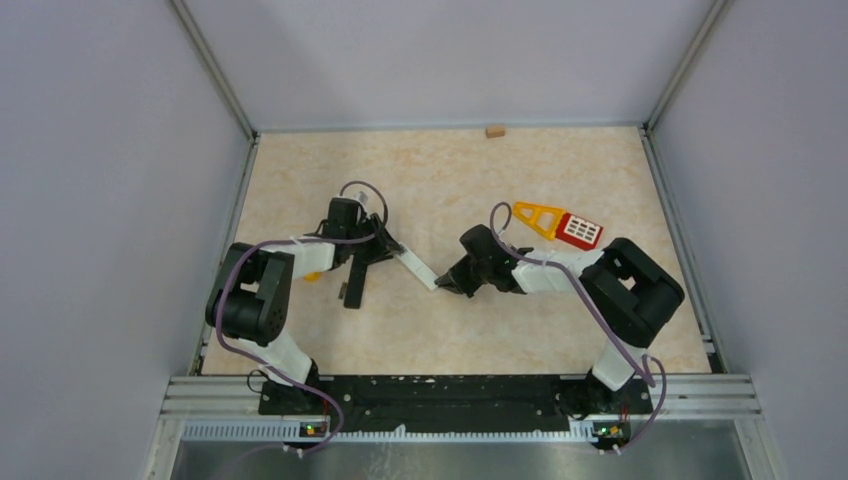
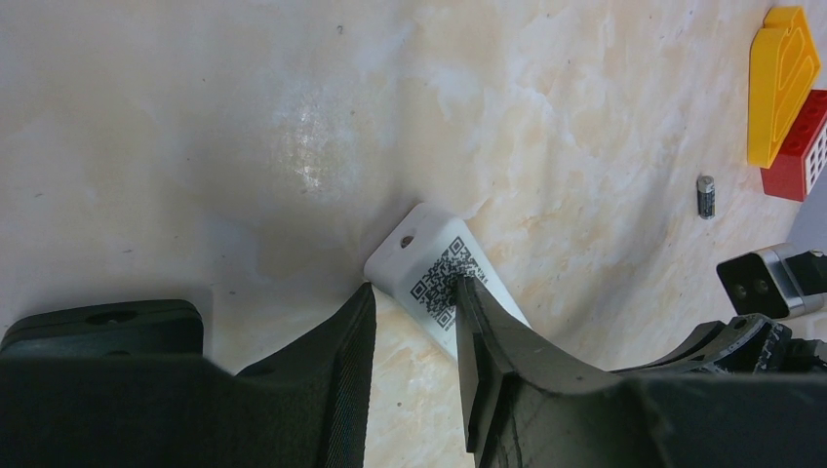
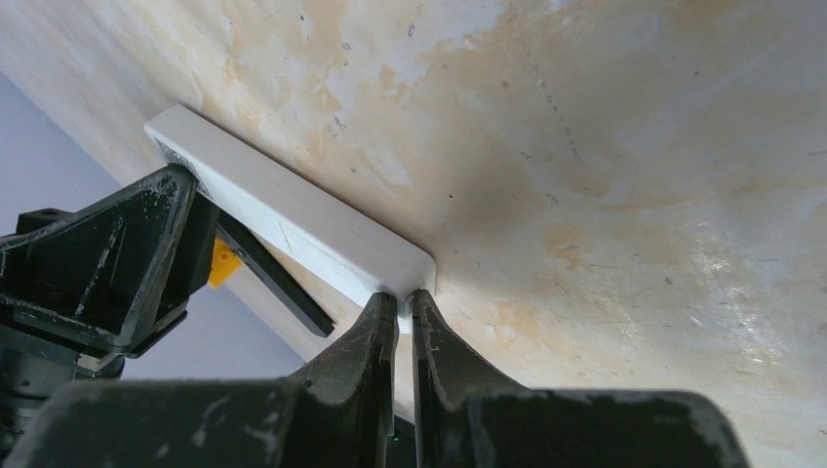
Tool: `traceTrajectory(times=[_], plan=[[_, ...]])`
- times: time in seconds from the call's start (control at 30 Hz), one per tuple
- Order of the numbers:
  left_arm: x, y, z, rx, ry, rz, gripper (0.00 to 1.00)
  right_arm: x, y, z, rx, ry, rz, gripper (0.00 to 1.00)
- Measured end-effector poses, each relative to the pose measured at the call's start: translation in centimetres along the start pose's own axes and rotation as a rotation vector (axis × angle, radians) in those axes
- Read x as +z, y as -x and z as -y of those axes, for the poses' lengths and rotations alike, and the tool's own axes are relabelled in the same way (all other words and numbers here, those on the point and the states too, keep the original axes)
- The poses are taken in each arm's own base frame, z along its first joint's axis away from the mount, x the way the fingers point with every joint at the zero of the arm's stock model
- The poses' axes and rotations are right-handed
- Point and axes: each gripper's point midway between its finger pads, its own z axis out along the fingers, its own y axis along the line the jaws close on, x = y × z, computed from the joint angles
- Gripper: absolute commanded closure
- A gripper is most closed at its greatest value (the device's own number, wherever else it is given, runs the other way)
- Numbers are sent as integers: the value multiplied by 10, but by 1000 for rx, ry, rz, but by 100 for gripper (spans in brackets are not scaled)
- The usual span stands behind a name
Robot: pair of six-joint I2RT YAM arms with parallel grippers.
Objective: Load the batteries into the remote control
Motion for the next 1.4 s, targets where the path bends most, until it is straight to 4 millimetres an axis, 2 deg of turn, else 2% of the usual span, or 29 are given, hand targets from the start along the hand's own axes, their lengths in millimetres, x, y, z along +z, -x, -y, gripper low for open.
traceTrajectory(times=[0.2, 0.33, 0.63, 0.7, 0.77, 0.87, 0.97, 1.03, 1.13, 1.2, 1.4], plan=[[1, -1, 0, -17, -18, 11, 66, 2, -1, 0, 60, -7, -13, 95], [1, 0, 1, -22, -31, 18, 63, 2, -2, 0, 83, -5, -25, 94], [-4, 10, 3, -9, -12, -3, 43, -3, 7, -4, -21, 41, 48, 75], [-8, 18, 3, -6, 0, -1, 38, -8, 15, -6, -67, 56, 91, 68], [-12, 30, 6, 1, 3, 15, 33, -16, 20, -5, -119, 64, 126, 57], [-21, 45, 12, 18, 2, 52, 30, -33, 25, -5, -191, 79, 161, 50], [-28, 51, 13, 32, 4, 73, 30, -46, 26, -6, -243, 104, 175, 50], [-29, 50, 12, 37, 8, 66, 33, -48, 25, -6, -266, 118, 170, 55], [-28, 45, 14, 43, -11, 41, 40, -43, 19, -2, -283, 129, 135, 68], [-26, 42, 17, 46, -37, 25, 41, -37, 13, -3, -284, 140, 100, 74], [-13, 28, 13, 36, -77, -27, 45, -23, 1, -5, -271, 168, 30, 77]])
